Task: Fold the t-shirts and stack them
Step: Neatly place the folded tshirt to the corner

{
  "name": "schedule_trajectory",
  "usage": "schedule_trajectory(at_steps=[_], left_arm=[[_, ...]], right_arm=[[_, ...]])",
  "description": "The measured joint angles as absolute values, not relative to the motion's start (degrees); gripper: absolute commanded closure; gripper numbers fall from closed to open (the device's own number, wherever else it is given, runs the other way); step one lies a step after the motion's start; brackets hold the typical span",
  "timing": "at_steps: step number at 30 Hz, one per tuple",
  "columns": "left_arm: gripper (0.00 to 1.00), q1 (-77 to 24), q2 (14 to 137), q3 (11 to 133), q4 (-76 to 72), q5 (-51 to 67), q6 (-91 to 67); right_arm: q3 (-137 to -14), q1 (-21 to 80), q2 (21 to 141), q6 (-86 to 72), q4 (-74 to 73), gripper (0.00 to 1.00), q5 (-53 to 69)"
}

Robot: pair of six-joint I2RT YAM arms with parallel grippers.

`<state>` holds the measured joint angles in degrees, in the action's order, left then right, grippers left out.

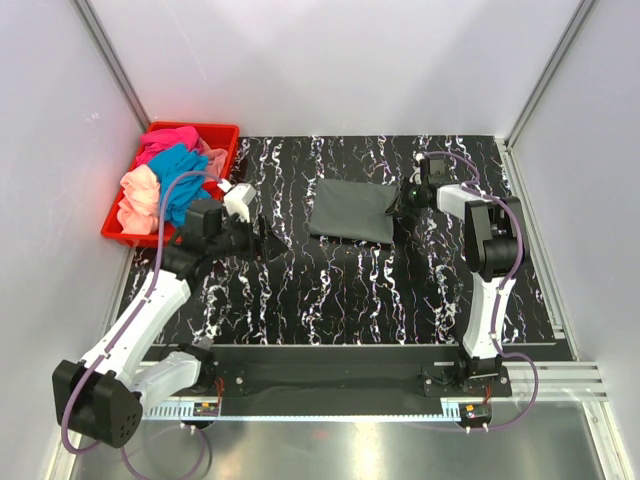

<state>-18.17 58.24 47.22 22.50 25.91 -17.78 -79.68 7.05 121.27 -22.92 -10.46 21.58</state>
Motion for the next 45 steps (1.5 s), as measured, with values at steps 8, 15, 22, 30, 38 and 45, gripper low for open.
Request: schedule_trajectory(at_steps=[8, 15, 22, 30, 38, 45], left_arm=[[0.26, -18.2, 58.2, 47.2, 22.5, 26.3, -17.8], [0.26, -18.2, 58.3, 47.2, 22.2, 26.9, -17.9], [0.26, -18.3, 58.3, 47.2, 22.1, 27.7, -18.0], [0.26, -18.3, 59.3, 47.2, 21.9, 28.5, -18.0], [0.25, -18.3, 60.2, 47.2, 21.6, 28.9, -18.0], [0.26, -18.3, 63.2, 47.2, 21.3, 29.7, -18.0]], right_arm=[[-89.0, 5.8, 124.2, -21.1, -19.4, 1.00, 17.6], [-102.4, 1.1, 130.5, -17.8, -27.6, 1.00, 15.3], [-114.5, -4.4, 137.6, -14.2, -34.8, 1.00, 12.5], [-128.0, -11.2, 144.6, -13.0, -40.7, 1.00, 10.2], [-141.5, -15.9, 151.3, -12.2, -41.6, 1.00, 6.7], [-146.9, -18.5, 155.1, -13.1, -39.1, 1.00, 5.6]])
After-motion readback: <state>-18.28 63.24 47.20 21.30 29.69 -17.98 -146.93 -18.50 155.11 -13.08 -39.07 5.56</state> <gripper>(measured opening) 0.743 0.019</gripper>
